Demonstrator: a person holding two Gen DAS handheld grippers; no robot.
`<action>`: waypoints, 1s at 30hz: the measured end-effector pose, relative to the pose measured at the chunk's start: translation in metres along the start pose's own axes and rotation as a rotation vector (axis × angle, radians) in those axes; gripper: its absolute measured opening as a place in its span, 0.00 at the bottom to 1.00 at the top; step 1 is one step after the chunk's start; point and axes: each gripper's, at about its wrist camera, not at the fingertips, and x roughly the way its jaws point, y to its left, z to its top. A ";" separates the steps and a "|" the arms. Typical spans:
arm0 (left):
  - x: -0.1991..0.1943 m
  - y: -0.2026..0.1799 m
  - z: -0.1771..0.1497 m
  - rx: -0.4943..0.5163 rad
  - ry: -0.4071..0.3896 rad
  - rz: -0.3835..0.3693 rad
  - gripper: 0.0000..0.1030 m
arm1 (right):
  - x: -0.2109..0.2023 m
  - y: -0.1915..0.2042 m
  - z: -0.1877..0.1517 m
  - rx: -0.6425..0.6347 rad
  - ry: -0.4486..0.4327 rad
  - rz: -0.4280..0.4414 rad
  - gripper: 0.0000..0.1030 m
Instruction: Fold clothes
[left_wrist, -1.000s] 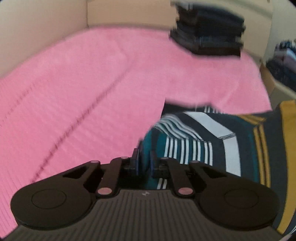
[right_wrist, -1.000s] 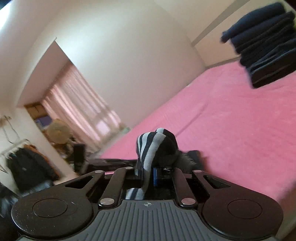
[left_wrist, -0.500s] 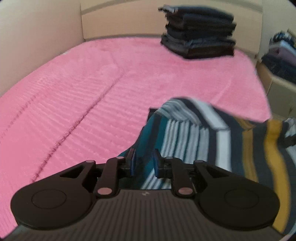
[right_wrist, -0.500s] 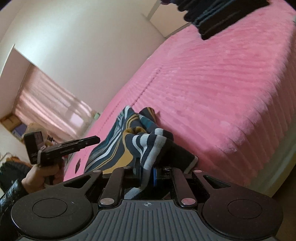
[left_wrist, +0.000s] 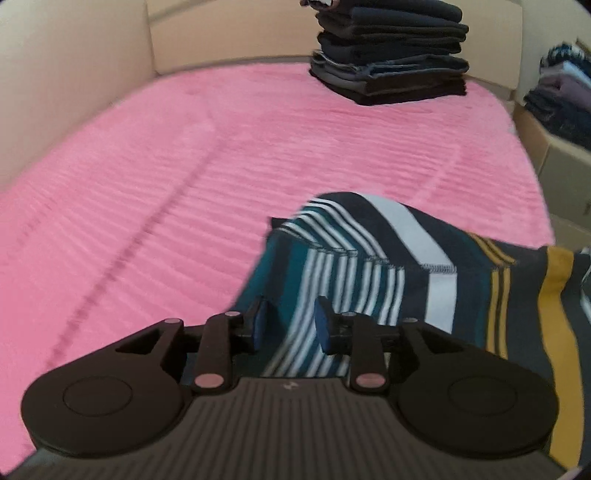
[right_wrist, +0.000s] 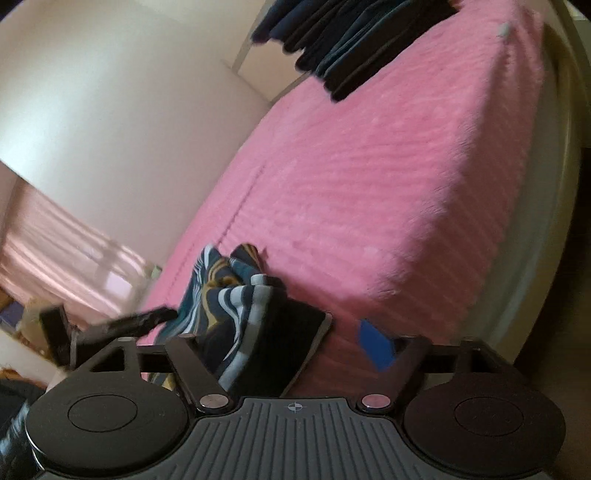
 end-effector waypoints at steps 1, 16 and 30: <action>-0.009 0.002 -0.002 0.003 -0.007 0.004 0.24 | -0.002 -0.001 -0.002 0.003 0.004 0.020 0.76; -0.088 -0.016 -0.070 -0.033 -0.081 -0.004 0.26 | 0.034 -0.001 0.005 -0.038 0.034 0.035 0.08; -0.090 -0.027 -0.084 0.051 -0.065 0.055 0.31 | 0.024 -0.008 -0.009 -0.008 0.035 0.069 0.59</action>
